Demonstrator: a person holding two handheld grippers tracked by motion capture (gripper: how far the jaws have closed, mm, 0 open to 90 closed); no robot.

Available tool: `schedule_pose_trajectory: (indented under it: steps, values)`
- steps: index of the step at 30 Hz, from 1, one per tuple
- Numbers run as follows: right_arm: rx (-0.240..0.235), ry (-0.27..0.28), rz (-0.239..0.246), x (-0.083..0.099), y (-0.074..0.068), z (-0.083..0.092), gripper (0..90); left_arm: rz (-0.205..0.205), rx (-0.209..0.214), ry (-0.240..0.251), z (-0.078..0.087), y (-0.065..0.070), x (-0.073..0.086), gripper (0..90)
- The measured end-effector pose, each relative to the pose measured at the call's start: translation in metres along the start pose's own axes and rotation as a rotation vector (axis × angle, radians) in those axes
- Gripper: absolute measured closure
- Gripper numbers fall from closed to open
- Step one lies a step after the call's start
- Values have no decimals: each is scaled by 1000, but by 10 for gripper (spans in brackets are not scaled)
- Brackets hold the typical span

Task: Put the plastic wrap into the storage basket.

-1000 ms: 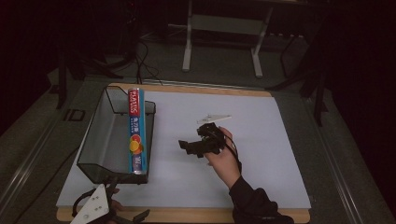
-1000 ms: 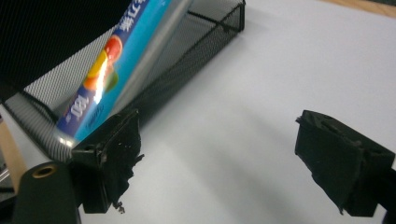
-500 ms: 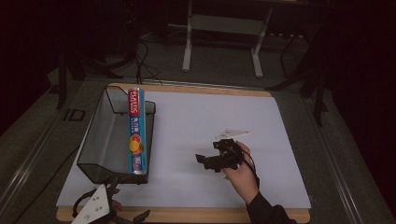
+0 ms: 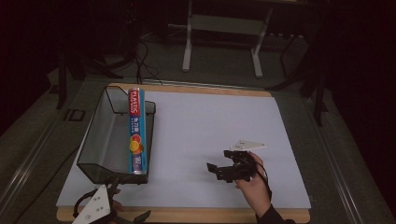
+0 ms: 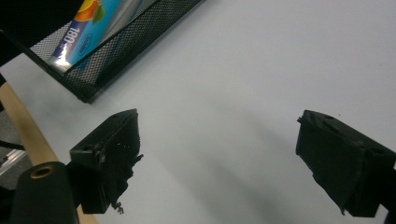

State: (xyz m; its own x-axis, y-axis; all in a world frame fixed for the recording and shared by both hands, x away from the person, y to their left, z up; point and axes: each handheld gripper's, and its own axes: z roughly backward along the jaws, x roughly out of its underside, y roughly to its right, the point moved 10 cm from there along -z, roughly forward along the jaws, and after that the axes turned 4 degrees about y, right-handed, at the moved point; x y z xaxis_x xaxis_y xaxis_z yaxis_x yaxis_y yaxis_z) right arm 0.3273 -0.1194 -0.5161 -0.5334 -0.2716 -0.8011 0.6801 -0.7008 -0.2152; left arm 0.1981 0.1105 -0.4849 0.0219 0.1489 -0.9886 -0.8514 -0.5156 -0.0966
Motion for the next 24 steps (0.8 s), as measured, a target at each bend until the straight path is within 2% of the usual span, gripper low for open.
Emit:
schedule_pose_trajectory:
  steps: [12,16,22,24]
  values:
    - [26,8,14,22,8,22,135,-3,-2,0,0,0,0,6]
    - [44,-3,33,30,13,20,135,-1,1,1,0,0,0,6]
    - [49,-8,44,33,16,14,135,-3,-3,3,1,-2,-1,6]
    - [63,-7,67,33,17,13,135,-2,-3,3,1,-2,-1,6]
